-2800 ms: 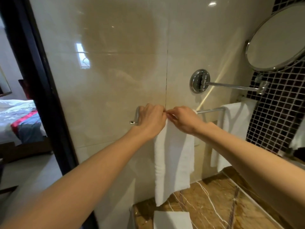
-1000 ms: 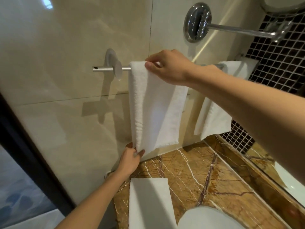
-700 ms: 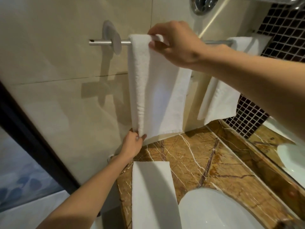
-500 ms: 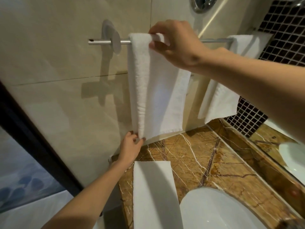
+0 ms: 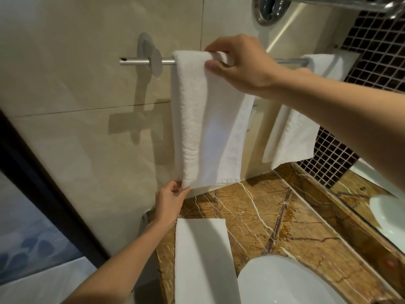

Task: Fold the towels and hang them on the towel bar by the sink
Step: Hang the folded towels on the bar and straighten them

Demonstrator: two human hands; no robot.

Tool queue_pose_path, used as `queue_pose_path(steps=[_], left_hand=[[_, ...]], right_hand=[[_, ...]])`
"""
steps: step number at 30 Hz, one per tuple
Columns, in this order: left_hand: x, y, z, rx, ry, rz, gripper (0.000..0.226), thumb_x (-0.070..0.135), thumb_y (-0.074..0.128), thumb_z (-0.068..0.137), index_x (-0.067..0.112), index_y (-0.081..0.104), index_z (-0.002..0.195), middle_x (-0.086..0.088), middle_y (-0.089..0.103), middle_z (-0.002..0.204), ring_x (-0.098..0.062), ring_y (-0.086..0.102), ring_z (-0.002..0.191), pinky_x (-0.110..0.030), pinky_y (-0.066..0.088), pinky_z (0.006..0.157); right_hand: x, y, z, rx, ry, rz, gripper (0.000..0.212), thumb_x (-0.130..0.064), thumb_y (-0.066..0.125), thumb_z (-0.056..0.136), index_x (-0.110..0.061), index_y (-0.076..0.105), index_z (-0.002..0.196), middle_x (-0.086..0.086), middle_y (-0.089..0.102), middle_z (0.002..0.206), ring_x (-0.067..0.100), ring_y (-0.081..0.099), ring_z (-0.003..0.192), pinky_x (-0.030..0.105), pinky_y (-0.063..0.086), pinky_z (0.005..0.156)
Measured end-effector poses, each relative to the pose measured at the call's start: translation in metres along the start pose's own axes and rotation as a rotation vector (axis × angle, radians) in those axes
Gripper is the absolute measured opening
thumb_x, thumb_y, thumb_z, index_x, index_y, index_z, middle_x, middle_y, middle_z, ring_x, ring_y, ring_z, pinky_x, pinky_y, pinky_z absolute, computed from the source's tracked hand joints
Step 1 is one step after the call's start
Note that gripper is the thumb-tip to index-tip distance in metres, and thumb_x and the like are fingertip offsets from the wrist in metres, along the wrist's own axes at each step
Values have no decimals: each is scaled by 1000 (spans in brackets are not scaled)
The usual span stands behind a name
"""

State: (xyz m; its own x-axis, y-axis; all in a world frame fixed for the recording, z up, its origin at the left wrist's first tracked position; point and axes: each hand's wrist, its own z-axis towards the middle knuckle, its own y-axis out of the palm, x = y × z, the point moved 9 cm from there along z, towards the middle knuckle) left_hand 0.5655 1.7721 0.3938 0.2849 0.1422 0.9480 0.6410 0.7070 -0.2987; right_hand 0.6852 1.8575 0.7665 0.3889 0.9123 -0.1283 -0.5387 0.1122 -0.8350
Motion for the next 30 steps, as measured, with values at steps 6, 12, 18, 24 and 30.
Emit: queue_pose_path(steps=[6,12,18,24,30], left_hand=[[1,-1,-1,30,11,96,22,25,79,77,10,62,73,1,67,70,-21,64,70,-37,53,65],[8,5,0,9,8,141,22,21,79,76,18,61,63,11,62,60,-12,56,57,-24,41,52],[7,0,4,56,-21,163,27,16,80,75,20,55,65,8,61,64,-15,60,62,-24,44,56],[2,-3,3,119,-129,3,32,15,81,72,13,53,86,3,63,72,-14,61,66,-19,44,56],[-23,17,-14,196,-441,-451,55,12,80,75,7,51,122,-4,63,91,-16,61,81,-33,55,86]], right_hand=[[3,0,1,-19,37,27,34,-35,55,93,-15,63,120,3,66,117,22,57,110,29,41,87],[6,2,2,-62,55,49,35,-35,56,93,-16,63,121,2,64,119,21,56,111,25,40,84],[7,2,4,-101,63,56,36,-34,57,92,-16,62,122,2,64,120,20,55,113,18,34,81],[8,4,3,-113,101,86,35,-35,57,91,-18,62,121,1,62,121,19,55,113,22,37,84],[10,5,4,-118,138,103,34,-36,58,90,-20,62,120,-1,61,117,19,54,111,20,35,81]])
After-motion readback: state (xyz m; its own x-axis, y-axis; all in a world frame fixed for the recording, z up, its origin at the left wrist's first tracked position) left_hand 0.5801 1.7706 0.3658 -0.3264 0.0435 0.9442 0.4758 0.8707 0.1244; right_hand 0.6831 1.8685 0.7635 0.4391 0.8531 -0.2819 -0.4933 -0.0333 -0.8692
